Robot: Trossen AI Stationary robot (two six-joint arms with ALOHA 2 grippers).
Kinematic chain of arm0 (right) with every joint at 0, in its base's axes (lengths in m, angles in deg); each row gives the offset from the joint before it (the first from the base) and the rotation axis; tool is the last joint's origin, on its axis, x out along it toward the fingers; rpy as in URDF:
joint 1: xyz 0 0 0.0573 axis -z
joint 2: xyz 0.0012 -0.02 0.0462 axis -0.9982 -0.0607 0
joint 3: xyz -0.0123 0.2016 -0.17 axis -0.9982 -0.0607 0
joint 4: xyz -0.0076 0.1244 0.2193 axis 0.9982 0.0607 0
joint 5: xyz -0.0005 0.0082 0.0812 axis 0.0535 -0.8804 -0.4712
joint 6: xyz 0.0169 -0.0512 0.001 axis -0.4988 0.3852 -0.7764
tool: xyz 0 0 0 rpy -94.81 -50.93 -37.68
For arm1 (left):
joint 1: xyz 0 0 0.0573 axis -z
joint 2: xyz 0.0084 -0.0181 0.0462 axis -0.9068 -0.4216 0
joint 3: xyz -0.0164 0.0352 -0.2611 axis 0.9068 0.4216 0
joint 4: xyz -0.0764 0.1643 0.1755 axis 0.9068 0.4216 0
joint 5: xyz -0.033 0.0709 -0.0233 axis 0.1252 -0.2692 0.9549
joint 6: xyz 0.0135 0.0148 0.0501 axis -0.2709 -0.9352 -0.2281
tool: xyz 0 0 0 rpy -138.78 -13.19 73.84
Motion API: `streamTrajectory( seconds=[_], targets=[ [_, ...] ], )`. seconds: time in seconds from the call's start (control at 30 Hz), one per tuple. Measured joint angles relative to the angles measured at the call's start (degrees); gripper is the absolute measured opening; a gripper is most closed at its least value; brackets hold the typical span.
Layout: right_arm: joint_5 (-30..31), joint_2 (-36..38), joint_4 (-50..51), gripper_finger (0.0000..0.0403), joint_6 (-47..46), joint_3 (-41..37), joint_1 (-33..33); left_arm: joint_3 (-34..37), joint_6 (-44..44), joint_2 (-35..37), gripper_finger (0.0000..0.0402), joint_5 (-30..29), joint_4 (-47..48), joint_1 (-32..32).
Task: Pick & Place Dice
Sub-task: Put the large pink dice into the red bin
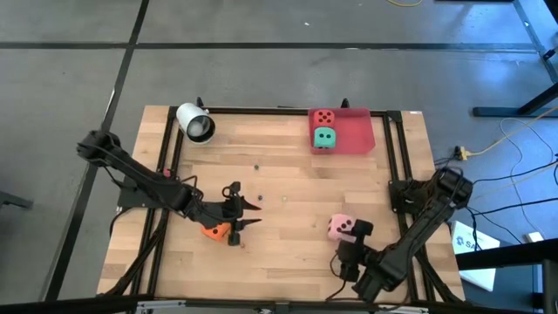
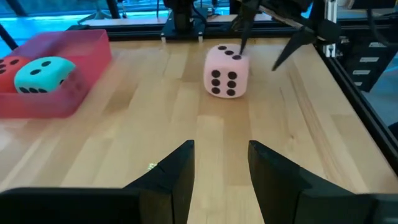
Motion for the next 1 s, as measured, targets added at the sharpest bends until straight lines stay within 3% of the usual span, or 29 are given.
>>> streamTrajectory(
  seconds=[0.53, 1.0],
  targets=[
    [-0.08, -0.21, 10.93, 0.0310, -0.09, 4.12, 0.04, 0.00, -0.04, -1.50, 0.0143, -1.58, -0.36, -0.02],
    [-1.92, -0.19, 11.10, 0.0310, 6.65, 2.75, 0.02, 0.00, -0.18, -1.50, 0.0143, -1.97, -0.35, -0.02]
  ],
)
